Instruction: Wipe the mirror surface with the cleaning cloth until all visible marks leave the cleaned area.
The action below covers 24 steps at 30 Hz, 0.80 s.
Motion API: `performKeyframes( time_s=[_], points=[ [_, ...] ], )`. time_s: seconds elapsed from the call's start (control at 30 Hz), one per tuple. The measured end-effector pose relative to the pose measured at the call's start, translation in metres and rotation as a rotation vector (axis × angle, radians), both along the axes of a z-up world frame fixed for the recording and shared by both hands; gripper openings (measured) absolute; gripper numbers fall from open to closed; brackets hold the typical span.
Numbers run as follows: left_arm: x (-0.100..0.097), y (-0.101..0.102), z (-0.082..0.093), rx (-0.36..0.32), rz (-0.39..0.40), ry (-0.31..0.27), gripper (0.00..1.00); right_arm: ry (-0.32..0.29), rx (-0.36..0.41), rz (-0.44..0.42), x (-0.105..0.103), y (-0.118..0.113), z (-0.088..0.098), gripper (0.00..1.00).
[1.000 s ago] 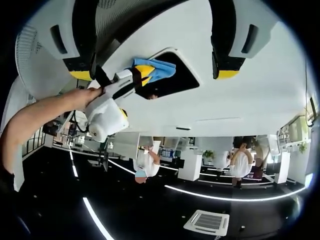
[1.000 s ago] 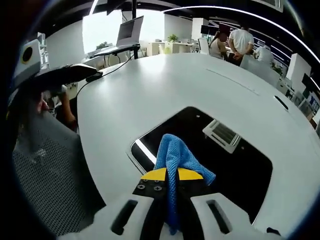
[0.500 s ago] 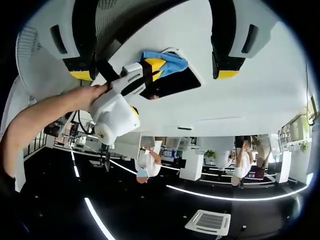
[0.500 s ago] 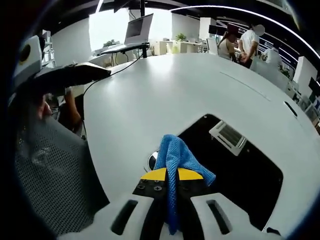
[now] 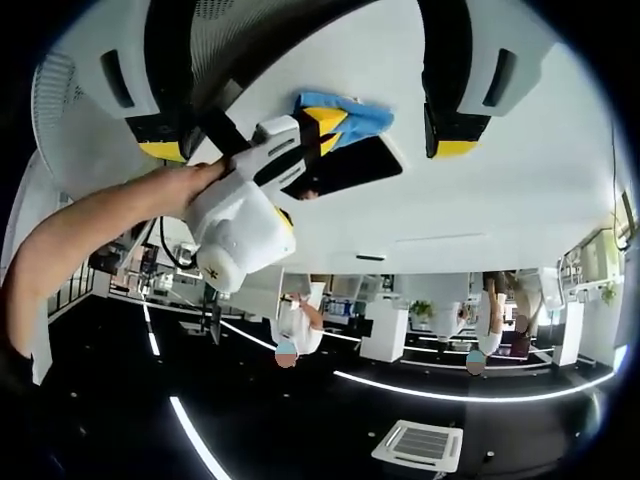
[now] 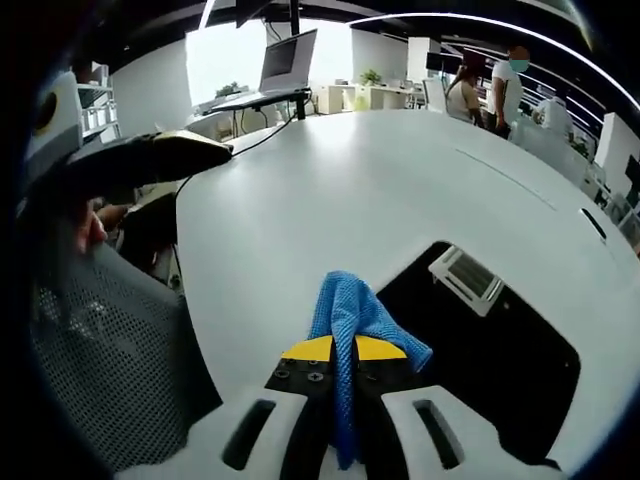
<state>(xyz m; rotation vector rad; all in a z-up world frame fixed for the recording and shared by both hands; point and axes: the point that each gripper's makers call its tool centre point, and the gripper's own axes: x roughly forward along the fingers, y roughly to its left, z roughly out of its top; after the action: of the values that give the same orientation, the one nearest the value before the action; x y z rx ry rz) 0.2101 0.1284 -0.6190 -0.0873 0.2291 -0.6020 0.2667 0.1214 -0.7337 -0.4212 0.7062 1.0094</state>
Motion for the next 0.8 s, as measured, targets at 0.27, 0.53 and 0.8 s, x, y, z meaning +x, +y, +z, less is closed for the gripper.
performKeyframes(
  time_s=[0.27, 0.53, 0.8],
  points=[
    [-0.0004, 0.0003, -0.0006, 0.001, 0.001, 0.003, 0.95, -0.003, 0.007, 0.000, -0.0003, 0.0001, -0.0002, 0.00],
    [-0.0007, 0.0010, -0.0009, 0.001, 0.003, 0.004, 0.95, -0.012, 0.010, 0.025, 0.0002, 0.0003, -0.0008, 0.00],
    [-0.0005, 0.0014, -0.0013, 0.001, 0.004, 0.005, 0.95, -0.009, 0.005, 0.050, 0.0012, 0.0007, -0.0009, 0.00]
  ],
)
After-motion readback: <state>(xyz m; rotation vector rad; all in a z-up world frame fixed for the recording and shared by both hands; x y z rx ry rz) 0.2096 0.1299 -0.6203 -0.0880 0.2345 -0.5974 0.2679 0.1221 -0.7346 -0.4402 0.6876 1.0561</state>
